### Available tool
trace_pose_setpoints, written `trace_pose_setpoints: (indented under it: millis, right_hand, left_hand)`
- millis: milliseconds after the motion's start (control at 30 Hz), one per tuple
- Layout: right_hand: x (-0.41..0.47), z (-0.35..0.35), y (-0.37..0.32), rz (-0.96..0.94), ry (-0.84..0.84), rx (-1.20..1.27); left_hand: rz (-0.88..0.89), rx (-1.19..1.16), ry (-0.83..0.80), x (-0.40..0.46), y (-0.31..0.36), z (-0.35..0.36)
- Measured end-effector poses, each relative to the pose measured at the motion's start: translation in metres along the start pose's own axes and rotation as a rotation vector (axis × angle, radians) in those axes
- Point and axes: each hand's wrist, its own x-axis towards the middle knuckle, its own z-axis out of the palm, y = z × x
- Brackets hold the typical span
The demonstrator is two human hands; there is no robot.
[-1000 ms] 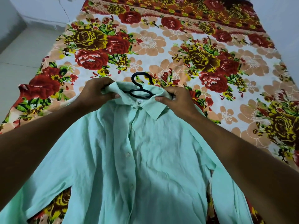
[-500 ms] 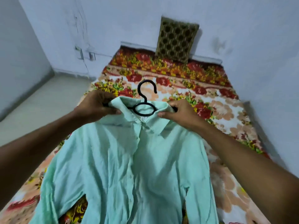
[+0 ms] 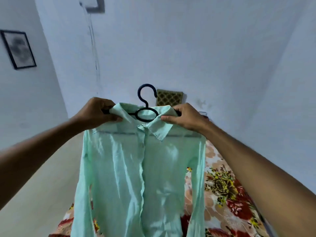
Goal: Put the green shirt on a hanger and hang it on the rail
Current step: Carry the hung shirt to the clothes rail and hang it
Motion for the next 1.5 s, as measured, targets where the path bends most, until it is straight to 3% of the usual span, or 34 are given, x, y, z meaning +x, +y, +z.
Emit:
trace_pose_setpoints:
  millis: [267, 400, 600, 867, 1133, 1200, 1333, 1500]
  right_hand:
    - [-0.093, -0.072, -0.158, 0.02, 0.022, -0.168]
    - [-0.118, -0.113, -0.208, -0.036, 0.042, -0.227]
    - [-0.16, -0.158, -0.256, -0.124, 0.096, -0.159]
    - [-0.193, -0.198, -0.294, -0.175, 0.234, -0.19]
    - [-0.205, -0.207, -0.326, -0.209, 0.245, -0.153]
    - [-0.204, -0.203, -0.328, -0.205, 0.23, -0.159]
    - [-0.207, -0.199, -0.331, -0.191, 0.227, -0.154]
    - [-0.209, -0.198, -0.33, -0.173, 0.217, -0.188]
  left_hand:
    - [0.04, 0.035, 0.058, -0.052, 0.169, -0.1]
    - [0.083, 0.131, 0.182, -0.063, 0.233, -0.125]
    - [0.105, 0.052, 0.246, -0.076, 0.303, -0.146]
    - [0.074, -0.003, 0.2, -0.105, 0.304, -0.179]
    - [0.064, -0.343, -0.027, -0.132, 0.302, -0.208]
    - [0.011, -0.339, -0.056, -0.135, 0.297, -0.212]
    - [0.016, -0.293, 0.071, -0.137, 0.292, -0.223]
    - [-0.021, -0.319, -0.091, -0.141, 0.292, -0.235]
